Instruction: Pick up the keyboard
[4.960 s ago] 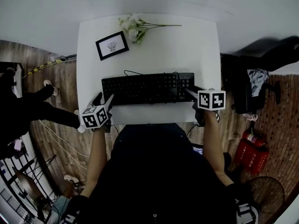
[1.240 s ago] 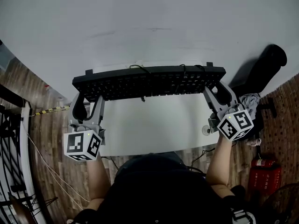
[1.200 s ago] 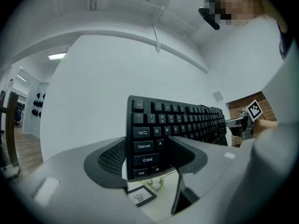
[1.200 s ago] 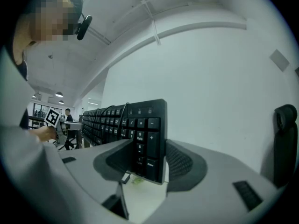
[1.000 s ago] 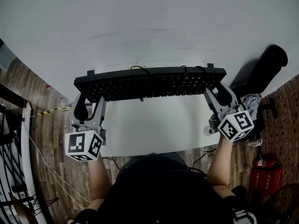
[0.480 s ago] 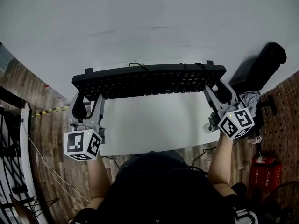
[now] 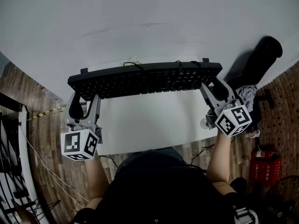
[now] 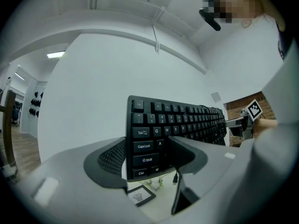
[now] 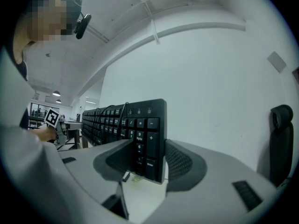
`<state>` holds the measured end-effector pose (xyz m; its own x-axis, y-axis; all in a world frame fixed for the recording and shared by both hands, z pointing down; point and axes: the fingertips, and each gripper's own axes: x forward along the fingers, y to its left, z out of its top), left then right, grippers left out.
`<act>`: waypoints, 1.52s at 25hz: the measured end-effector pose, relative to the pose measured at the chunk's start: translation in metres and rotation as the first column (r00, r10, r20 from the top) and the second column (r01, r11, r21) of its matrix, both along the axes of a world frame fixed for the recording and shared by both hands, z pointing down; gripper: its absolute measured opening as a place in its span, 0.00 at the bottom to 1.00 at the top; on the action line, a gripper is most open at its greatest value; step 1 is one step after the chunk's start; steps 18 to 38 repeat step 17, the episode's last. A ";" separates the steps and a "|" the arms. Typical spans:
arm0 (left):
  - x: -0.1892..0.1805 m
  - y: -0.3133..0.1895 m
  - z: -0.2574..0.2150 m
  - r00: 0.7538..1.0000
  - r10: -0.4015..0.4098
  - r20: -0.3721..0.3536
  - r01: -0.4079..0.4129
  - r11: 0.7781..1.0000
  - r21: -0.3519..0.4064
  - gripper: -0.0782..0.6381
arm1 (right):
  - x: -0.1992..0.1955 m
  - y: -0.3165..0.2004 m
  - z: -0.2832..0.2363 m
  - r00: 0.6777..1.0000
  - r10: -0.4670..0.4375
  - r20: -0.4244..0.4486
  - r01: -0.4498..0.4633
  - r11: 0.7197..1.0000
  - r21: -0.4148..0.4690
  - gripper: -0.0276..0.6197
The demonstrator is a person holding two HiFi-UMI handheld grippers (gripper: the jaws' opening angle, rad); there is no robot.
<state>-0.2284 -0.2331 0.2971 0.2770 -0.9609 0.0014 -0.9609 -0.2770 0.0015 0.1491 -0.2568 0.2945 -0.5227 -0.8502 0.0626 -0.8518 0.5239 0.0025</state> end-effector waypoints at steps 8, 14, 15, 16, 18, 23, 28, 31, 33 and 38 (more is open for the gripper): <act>0.000 0.002 0.002 1.000 -0.005 -0.011 0.005 1.000 -0.006 0.51 | 0.000 0.000 -0.001 1.000 -0.001 -0.008 0.001 1.000 -0.007 0.37; 0.001 0.003 0.003 1.000 -0.015 -0.009 0.015 1.000 -0.008 0.51 | 0.001 -0.003 0.001 1.000 -0.008 -0.007 0.008 1.000 -0.015 0.37; 0.001 0.003 0.003 1.000 -0.016 -0.008 0.016 1.000 -0.008 0.51 | 0.000 -0.003 0.001 1.000 -0.008 -0.007 0.008 1.000 -0.016 0.37; 0.000 0.003 0.002 1.000 -0.017 -0.008 0.017 1.000 -0.008 0.51 | 0.000 -0.003 0.001 1.000 -0.009 -0.007 0.009 1.000 -0.017 0.37; 0.000 0.003 0.002 1.000 -0.017 -0.007 0.017 1.000 -0.009 0.51 | 0.000 -0.003 0.001 1.000 -0.009 -0.007 0.009 1.000 -0.018 0.37; 0.000 0.003 0.002 1.000 -0.017 -0.007 0.017 1.000 -0.009 0.51 | 0.000 -0.003 0.001 1.000 -0.009 -0.007 0.009 1.000 -0.018 0.37; 0.000 0.003 0.002 1.000 -0.017 -0.007 0.017 1.000 -0.009 0.51 | 0.000 -0.003 0.001 1.000 -0.009 -0.007 0.009 1.000 -0.018 0.37; 0.000 0.003 0.002 1.000 -0.017 -0.007 0.017 1.000 -0.009 0.51 | 0.000 -0.003 0.001 1.000 -0.009 -0.007 0.009 1.000 -0.018 0.37; 0.000 0.003 0.002 1.000 -0.017 -0.007 0.017 1.000 -0.009 0.51 | 0.000 -0.003 0.001 1.000 -0.009 -0.007 0.009 1.000 -0.018 0.37; 0.000 0.003 0.002 1.000 -0.017 -0.007 0.017 1.000 -0.009 0.51 | 0.000 -0.003 0.001 1.000 -0.009 -0.007 0.009 1.000 -0.018 0.37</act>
